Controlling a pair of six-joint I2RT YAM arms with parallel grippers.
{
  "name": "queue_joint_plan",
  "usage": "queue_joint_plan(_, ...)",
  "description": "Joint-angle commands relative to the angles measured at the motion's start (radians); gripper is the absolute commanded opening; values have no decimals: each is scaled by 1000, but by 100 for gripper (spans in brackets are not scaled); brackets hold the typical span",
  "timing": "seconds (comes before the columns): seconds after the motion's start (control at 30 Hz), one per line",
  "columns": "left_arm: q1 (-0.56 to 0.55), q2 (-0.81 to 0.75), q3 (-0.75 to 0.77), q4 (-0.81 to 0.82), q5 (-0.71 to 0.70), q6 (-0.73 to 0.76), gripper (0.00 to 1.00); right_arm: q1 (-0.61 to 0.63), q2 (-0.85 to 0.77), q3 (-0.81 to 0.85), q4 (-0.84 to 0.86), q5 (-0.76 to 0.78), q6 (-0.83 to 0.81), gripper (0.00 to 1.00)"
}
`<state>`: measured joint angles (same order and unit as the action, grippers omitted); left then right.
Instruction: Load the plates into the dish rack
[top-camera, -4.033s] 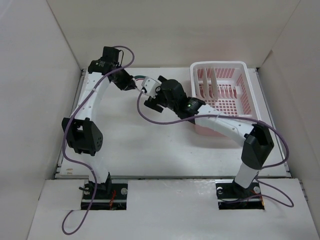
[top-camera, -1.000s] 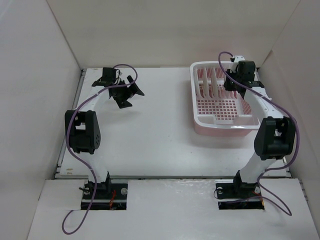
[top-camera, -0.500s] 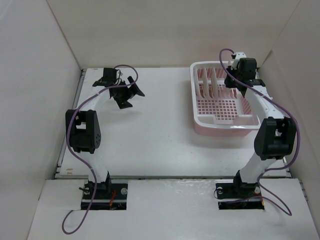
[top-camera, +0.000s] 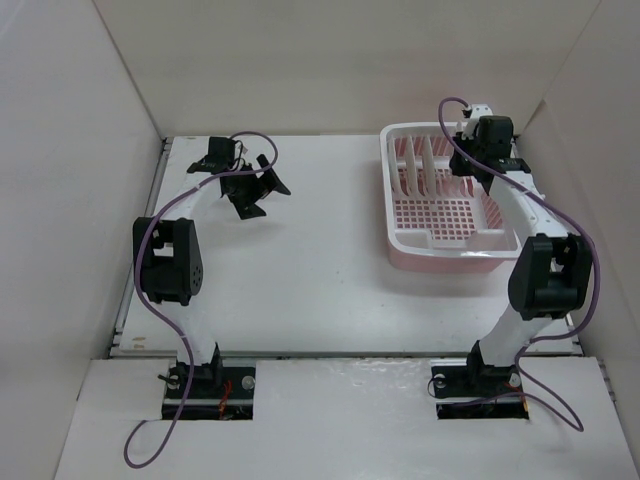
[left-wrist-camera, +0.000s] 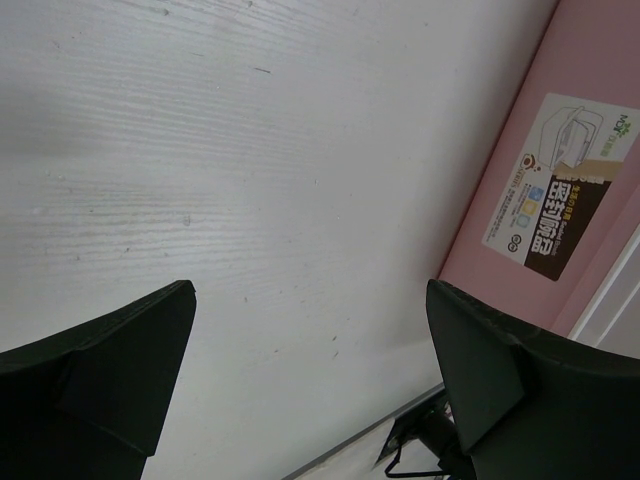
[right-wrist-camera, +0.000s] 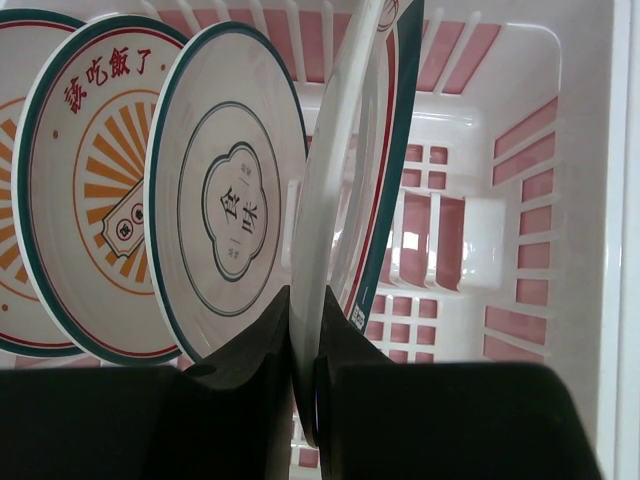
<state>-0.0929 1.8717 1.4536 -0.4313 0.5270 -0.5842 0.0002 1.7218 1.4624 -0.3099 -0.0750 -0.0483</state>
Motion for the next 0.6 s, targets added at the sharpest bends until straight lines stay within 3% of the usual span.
queue_joint_plan(0.0,-4,-11,33,-4,21,17,99,-2,10,36,46,-6,-9,0)
queue_joint_plan(0.57,-4,-11,33,-4,21,26,99,-11,51,47,5,23,-18,2)
